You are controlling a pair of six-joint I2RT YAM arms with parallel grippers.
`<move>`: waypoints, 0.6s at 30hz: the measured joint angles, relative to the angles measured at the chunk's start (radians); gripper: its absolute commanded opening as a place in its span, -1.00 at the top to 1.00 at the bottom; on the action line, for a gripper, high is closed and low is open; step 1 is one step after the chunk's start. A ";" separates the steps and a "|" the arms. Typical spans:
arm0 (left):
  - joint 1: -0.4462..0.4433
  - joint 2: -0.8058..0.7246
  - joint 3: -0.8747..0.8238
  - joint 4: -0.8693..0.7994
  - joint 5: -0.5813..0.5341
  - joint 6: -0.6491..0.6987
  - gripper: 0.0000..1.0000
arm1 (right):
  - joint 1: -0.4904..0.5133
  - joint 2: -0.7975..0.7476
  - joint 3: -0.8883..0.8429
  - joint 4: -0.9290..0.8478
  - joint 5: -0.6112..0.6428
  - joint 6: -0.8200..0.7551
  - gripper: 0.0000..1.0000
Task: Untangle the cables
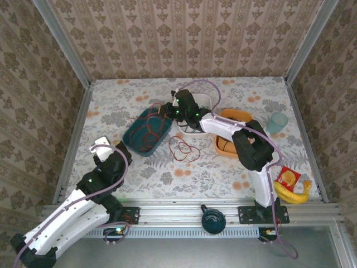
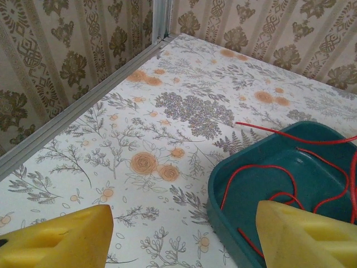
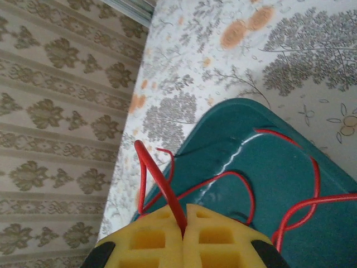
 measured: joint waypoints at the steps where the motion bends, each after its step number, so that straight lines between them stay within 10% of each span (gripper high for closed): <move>1: 0.000 0.004 0.000 0.009 0.003 0.000 -0.39 | -0.002 0.007 0.012 -0.022 0.000 -0.011 1.00; 18: 0.010 0.093 0.010 0.113 0.030 0.079 -0.41 | 0.037 0.283 0.626 -0.747 0.324 -0.424 1.00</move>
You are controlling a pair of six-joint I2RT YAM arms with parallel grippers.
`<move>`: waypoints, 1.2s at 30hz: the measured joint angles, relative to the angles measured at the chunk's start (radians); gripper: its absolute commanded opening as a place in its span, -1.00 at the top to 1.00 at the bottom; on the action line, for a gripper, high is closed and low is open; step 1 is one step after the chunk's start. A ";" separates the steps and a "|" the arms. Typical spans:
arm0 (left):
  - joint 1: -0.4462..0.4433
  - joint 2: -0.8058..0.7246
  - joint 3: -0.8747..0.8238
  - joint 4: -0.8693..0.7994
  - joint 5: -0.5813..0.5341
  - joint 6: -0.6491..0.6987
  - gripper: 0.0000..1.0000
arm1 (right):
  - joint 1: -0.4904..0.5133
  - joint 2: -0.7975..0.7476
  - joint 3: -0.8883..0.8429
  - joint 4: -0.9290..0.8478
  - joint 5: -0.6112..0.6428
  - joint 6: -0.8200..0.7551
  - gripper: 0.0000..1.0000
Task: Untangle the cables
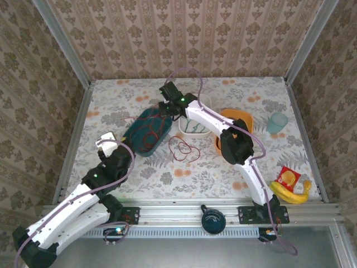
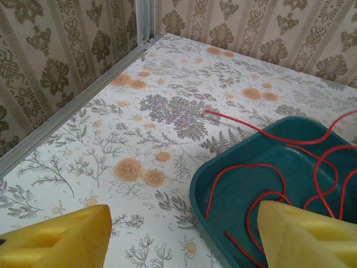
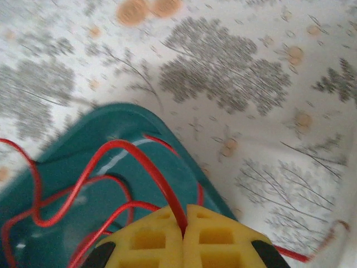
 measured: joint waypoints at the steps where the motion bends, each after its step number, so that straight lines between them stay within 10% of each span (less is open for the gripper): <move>1: 0.004 0.003 0.000 0.005 0.001 0.001 -0.41 | 0.002 0.001 0.000 -0.023 0.016 -0.014 1.00; 17: 0.012 0.014 0.001 0.028 0.030 0.009 -0.41 | 0.039 -0.034 -0.085 -0.063 0.265 -0.238 1.00; 25: 0.016 0.016 0.001 0.049 0.069 0.032 -0.42 | 0.067 -0.033 -0.064 -0.074 0.142 -0.266 1.00; 30: 0.018 0.057 0.001 0.094 0.139 0.084 -0.43 | 0.069 -0.034 -0.028 -0.071 0.023 -0.243 0.23; 36: 0.018 0.117 0.001 0.177 0.279 0.169 -0.42 | 0.062 -0.150 -0.200 -0.006 0.017 -0.217 -0.08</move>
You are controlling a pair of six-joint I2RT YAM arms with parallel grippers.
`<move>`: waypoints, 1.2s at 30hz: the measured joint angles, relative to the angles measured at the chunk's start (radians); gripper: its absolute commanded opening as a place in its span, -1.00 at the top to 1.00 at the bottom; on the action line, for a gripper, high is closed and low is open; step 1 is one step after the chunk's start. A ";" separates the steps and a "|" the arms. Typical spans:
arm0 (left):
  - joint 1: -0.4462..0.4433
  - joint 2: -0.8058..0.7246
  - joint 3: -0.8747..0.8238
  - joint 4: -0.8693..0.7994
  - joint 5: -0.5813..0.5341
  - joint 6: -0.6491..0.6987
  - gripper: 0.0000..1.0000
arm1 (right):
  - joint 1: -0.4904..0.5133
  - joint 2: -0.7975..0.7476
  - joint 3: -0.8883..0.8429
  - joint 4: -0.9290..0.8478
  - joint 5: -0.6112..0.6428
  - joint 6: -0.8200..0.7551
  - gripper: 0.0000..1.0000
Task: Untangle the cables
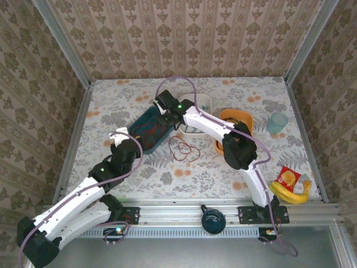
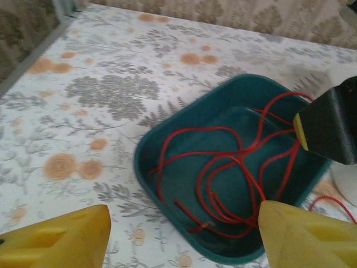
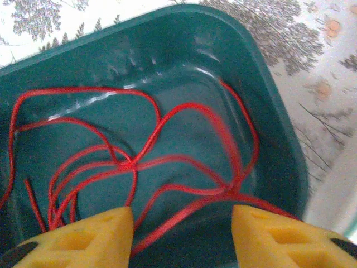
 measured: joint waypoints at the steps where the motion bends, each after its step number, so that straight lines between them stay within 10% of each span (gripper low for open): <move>1: 0.000 0.011 0.000 0.017 0.024 0.014 -0.42 | -0.005 -0.043 -0.047 0.021 0.008 0.009 -0.09; 18: -0.146 0.608 0.186 0.268 0.490 0.161 -0.40 | -0.243 -0.836 -0.863 0.333 0.057 0.271 -0.09; 31: -0.177 1.022 0.547 0.056 0.343 0.090 -0.33 | -0.340 -0.995 -0.985 0.274 0.056 0.266 -0.08; 36: -0.177 1.122 0.614 -0.027 0.344 0.054 0.02 | -0.345 -1.009 -0.985 0.262 0.056 0.266 -0.08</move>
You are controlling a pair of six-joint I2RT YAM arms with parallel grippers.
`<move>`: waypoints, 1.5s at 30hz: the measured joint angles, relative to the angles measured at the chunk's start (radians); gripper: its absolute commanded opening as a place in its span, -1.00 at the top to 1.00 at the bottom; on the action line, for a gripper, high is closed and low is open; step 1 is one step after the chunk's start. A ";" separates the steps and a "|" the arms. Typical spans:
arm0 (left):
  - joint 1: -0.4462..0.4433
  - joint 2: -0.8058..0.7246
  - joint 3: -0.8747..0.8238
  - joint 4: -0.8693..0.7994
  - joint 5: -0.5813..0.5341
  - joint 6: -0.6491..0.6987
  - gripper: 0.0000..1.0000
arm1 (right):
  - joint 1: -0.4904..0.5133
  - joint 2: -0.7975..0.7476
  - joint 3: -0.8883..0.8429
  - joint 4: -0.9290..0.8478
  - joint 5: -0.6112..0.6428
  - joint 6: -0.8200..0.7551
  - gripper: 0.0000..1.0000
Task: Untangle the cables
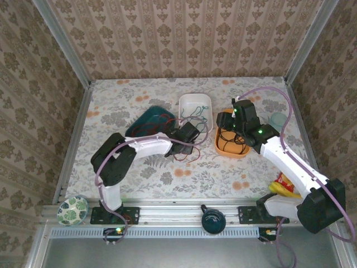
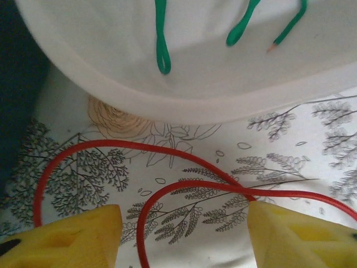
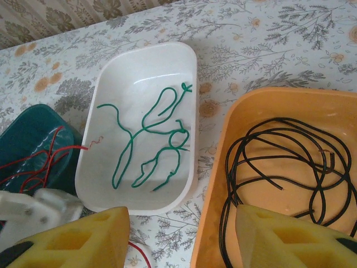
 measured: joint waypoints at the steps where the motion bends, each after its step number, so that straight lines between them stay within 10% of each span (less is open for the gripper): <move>1: 0.000 0.014 0.005 -0.017 0.001 -0.011 0.20 | 0.000 -0.002 0.000 -0.002 0.000 0.000 -0.08; 5: -0.014 0.025 0.011 -0.045 -0.003 -0.019 0.95 | 0.000 -0.019 -0.002 -0.004 0.001 0.002 -0.08; 17: -0.233 -0.481 -0.179 0.193 -0.371 0.219 1.00 | -0.002 -0.097 -0.066 0.000 0.114 0.055 -0.07; 26: 0.073 -0.848 -0.211 0.269 -0.285 0.220 1.00 | -0.002 -0.096 -0.066 0.005 0.115 0.059 -0.06; 33: 0.351 -0.813 -0.244 0.262 -0.093 0.188 1.00 | -0.002 -0.083 -0.066 0.005 0.094 0.060 -0.06; 45: 0.425 -0.607 -0.386 0.292 -0.001 0.109 0.95 | -0.002 -0.068 -0.064 0.005 0.025 0.049 -0.06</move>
